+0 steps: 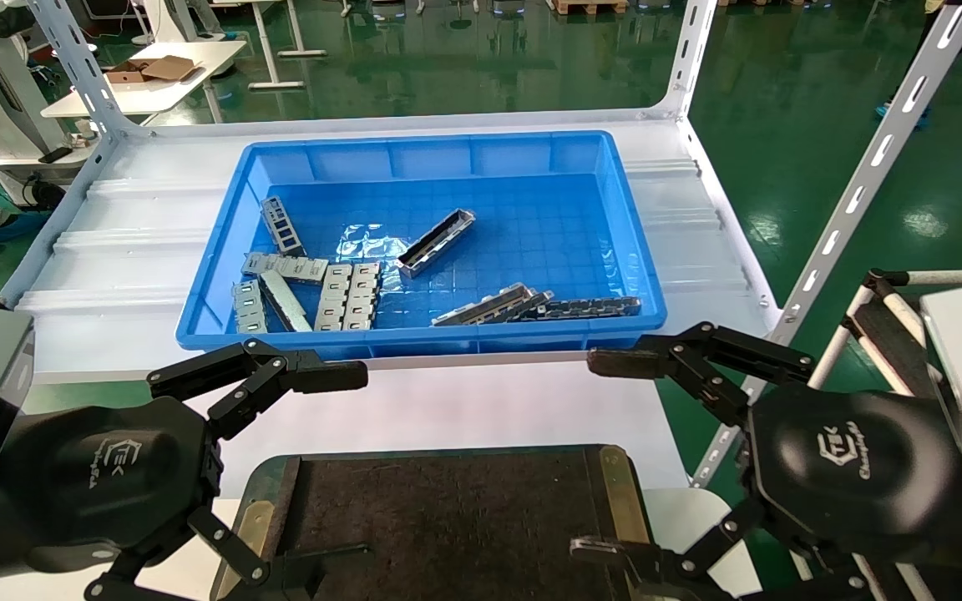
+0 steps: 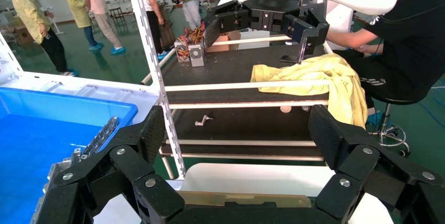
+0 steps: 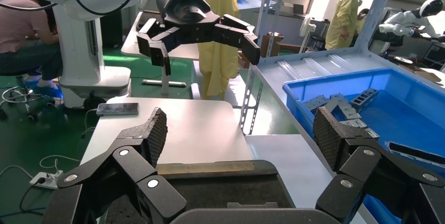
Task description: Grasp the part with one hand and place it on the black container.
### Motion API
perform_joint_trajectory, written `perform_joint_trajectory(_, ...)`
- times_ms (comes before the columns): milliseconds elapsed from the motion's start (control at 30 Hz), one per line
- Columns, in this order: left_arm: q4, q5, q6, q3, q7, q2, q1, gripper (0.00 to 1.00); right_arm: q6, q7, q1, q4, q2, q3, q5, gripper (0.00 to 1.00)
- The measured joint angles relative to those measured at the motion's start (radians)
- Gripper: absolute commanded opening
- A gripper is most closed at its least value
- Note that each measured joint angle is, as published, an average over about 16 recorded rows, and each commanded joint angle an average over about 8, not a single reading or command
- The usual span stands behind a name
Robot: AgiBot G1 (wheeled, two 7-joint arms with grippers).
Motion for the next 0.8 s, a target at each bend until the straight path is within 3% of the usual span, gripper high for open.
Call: perform_joint_trajectory(800, 0.007, 0.068, -0.059, 0.018, 0.007, 0.039, -0.05, 1.0, 0.0, 0.0, 0.0, -0.001, 0.0, -0.001, 0.0, 1.0)
